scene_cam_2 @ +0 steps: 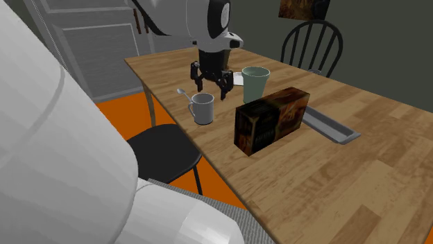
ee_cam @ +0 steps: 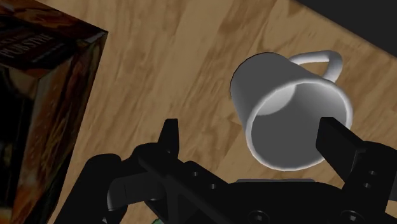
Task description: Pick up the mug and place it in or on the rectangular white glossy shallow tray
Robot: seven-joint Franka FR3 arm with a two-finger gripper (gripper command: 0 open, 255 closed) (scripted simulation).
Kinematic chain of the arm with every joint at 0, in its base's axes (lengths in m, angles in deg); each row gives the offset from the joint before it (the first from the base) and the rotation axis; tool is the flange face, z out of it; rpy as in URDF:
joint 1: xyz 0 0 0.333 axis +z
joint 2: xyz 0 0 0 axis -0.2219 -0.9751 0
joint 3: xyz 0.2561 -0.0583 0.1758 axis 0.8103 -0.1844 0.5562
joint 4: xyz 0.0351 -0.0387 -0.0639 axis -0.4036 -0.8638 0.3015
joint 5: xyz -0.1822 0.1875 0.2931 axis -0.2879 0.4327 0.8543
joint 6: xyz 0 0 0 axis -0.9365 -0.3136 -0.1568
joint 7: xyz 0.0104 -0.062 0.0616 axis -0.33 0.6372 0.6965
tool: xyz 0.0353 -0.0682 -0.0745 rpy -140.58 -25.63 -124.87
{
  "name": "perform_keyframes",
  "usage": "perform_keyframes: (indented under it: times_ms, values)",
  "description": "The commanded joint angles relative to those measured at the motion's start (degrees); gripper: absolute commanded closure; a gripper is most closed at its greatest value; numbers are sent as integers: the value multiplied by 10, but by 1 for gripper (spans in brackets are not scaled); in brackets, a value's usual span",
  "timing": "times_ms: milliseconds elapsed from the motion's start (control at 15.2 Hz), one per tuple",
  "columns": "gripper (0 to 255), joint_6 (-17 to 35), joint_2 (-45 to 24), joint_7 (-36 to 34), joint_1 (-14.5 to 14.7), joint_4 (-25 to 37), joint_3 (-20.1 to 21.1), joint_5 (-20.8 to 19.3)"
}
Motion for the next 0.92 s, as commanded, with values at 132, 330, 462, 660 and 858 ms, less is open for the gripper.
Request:
perform_keyframes:
  times_ms: [132, 330, 462, 660, 858]
  values:
    - [0, 58, -72, -26, -1, 15, 13, -18]
    - [0, 82, -89, -28, -1, 8, 14, -20]
    - [0, 98, -101, -30, -1, 4, 15, -23]
    - [0, 111, -111, -31, -1, 1, 16, -24]
    - [0, 111, -111, -31, -1, 1, 16, -24]
